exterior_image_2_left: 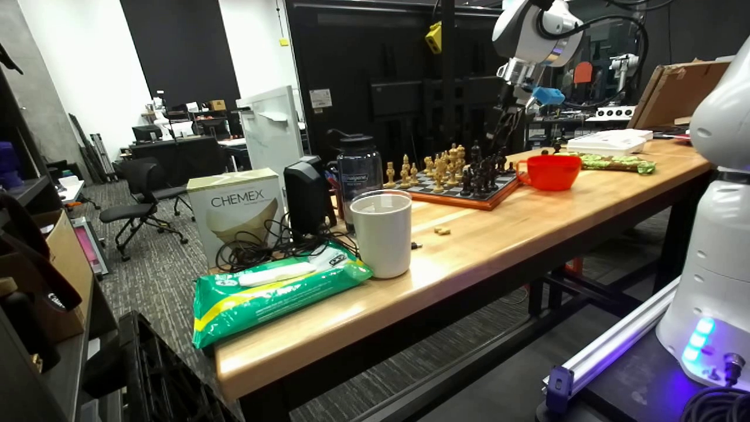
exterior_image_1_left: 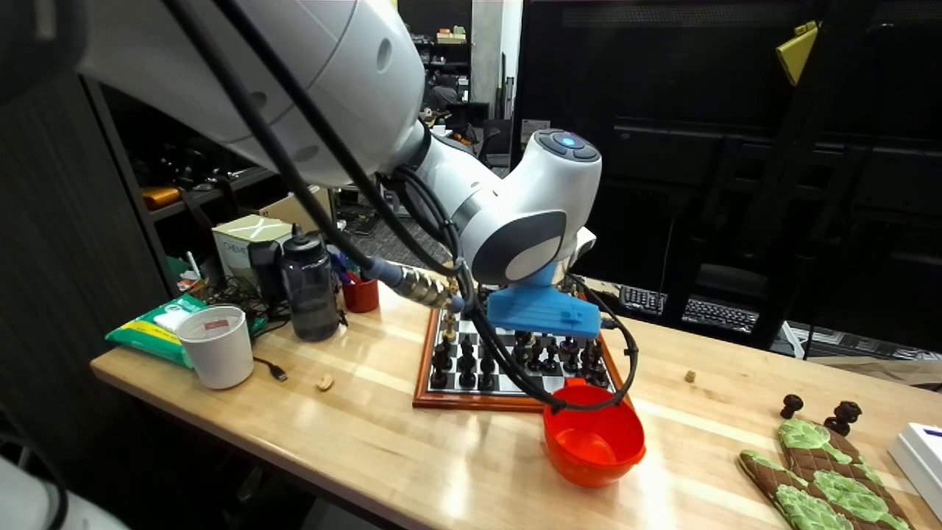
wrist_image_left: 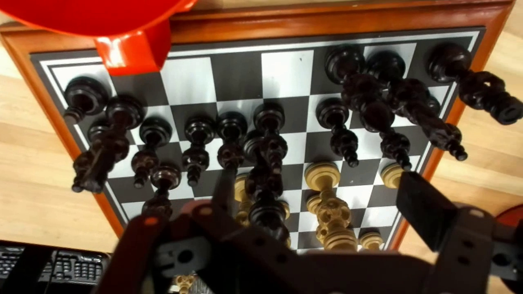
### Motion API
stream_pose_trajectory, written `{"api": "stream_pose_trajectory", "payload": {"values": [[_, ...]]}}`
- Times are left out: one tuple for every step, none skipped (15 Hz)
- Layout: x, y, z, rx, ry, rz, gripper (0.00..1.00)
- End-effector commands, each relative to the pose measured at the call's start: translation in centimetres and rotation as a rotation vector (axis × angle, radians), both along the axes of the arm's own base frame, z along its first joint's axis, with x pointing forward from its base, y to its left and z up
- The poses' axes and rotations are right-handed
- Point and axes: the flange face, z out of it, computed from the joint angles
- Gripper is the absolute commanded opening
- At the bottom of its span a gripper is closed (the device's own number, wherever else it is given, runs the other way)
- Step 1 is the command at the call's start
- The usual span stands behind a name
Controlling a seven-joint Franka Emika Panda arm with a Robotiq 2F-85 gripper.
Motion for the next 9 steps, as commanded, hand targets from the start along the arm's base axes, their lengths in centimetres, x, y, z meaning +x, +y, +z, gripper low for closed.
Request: {"api": "stream_pose_trajectory", "payload": {"values": [[-1.3,0.8,1.1,0.004,0.021,0.100,1.00],[-1.5,1.0,1.2,0.003,0.029,0.118,1.00],[-1.8,1.1,1.3,0.006,0.040,0.138,1.00],[-2.1,1.3,1.4,0.005,0.049,0.153,1.00],[-2.3,1.4,1.4,-0.001,0.060,0.170,1.00],[-2.5,1.5,1.4,-0.005,0.069,0.189,1.00],[-2.7,1.7,1.4,-0.005,0.075,0.210,1.00],[-2.9,1.9,1.3,-0.008,0.076,0.238,1.00],[-2.9,2.1,1.3,-0.009,0.071,0.261,1.00]]}}
